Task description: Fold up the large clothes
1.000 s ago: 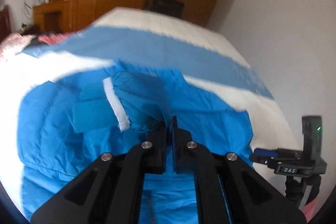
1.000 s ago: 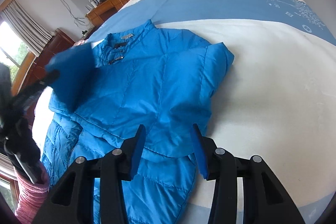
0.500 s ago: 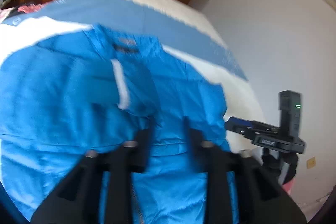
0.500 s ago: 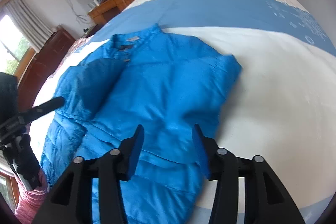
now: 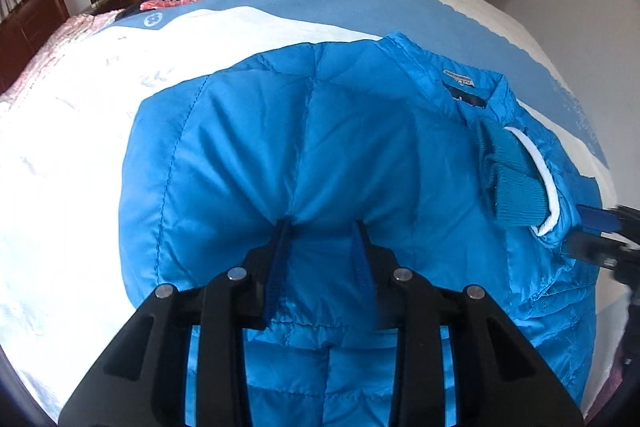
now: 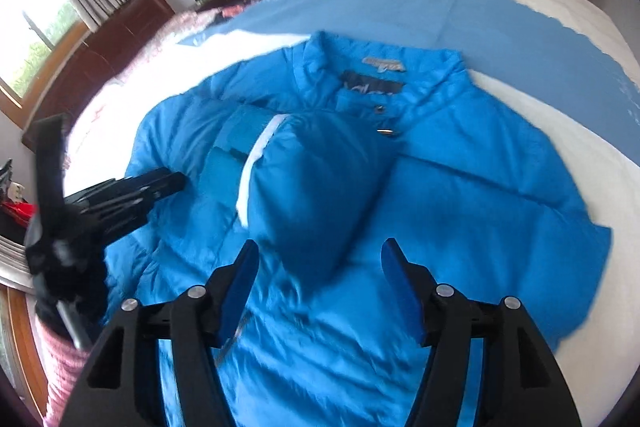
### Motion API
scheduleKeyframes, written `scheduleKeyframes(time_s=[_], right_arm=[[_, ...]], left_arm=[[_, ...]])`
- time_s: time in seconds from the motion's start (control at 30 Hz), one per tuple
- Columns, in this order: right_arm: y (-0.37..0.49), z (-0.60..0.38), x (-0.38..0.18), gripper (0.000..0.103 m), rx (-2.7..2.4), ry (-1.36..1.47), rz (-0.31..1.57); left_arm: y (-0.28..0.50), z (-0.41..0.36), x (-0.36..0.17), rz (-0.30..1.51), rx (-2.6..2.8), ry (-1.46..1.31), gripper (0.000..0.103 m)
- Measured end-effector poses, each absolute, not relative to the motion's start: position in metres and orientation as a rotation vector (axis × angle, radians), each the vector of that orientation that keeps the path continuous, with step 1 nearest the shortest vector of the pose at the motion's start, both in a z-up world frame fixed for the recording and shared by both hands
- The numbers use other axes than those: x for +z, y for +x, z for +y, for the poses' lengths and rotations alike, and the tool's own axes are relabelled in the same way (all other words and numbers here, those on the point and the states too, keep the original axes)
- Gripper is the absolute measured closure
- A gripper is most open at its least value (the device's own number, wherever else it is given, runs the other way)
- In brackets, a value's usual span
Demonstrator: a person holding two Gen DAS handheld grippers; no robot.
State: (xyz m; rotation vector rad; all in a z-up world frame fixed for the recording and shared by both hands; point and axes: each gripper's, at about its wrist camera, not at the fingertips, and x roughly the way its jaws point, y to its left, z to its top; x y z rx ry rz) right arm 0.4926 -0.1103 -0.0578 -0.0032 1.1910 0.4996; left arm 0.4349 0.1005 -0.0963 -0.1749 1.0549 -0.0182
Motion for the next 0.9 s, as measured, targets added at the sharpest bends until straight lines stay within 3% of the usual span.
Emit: scheduleKeyframes(time_s=[0.03,0.07,0.1,0.13,0.2,0.3,0.43,0.5,0.57,0.7,0.73,0.9], right_arm=[[0.498,-0.107,-0.061,0.044,0.497,-0.008,1.202],[0.501,-0.105,-0.066,0.053,0.501,-0.004,1.209],[0.503,-0.104,-0.069,0.069,0.524,0.016,1.221],[0.503,-0.106,-0.07,0.076,0.525,0.024,1.215],[0.498,-0.113,-0.066,0.081,0.531,0.029,1.181],[0.492,-0.142,-0.06,0.081,0.575,0.159,1.178],[0.479,-0.193,-0.064,0.075,0.562,0.282,1.192],[0.47,-0.219,-0.066,0.055,0.52,0.295,1.172],[0.463,-0.238,-0.063,0.05,0.503,0.306,1.143],[0.456,-0.262,-0.053,0.017,0.578,0.378,1.086],[0.456,-0.265,-0.052,0.013,0.608,0.391,1.078],[0.472,-0.28,-0.07,0.014,0.495,0.421,1.152]], left_arm=[[0.435,0.102,-0.096,1.052,-0.026,-0.182,0.072],[0.431,0.102,-0.093,1.048,-0.031,-0.189,0.072],[0.43,0.104,-0.092,1.042,-0.037,-0.198,0.072],[0.428,0.103,-0.091,1.032,-0.041,-0.209,0.072],[0.425,0.102,-0.087,1.015,-0.049,-0.228,0.072],[0.416,0.105,-0.079,0.988,-0.093,-0.267,0.072],[0.419,0.1,-0.082,0.997,-0.093,-0.246,0.072],[0.423,0.097,-0.085,1.002,-0.088,-0.241,0.072],[0.423,0.095,-0.084,1.001,-0.087,-0.234,0.072],[0.422,0.09,-0.081,0.996,-0.11,-0.231,0.072],[0.421,0.089,-0.082,0.994,-0.108,-0.223,0.072],[0.424,0.089,-0.086,0.996,-0.108,-0.224,0.072]])
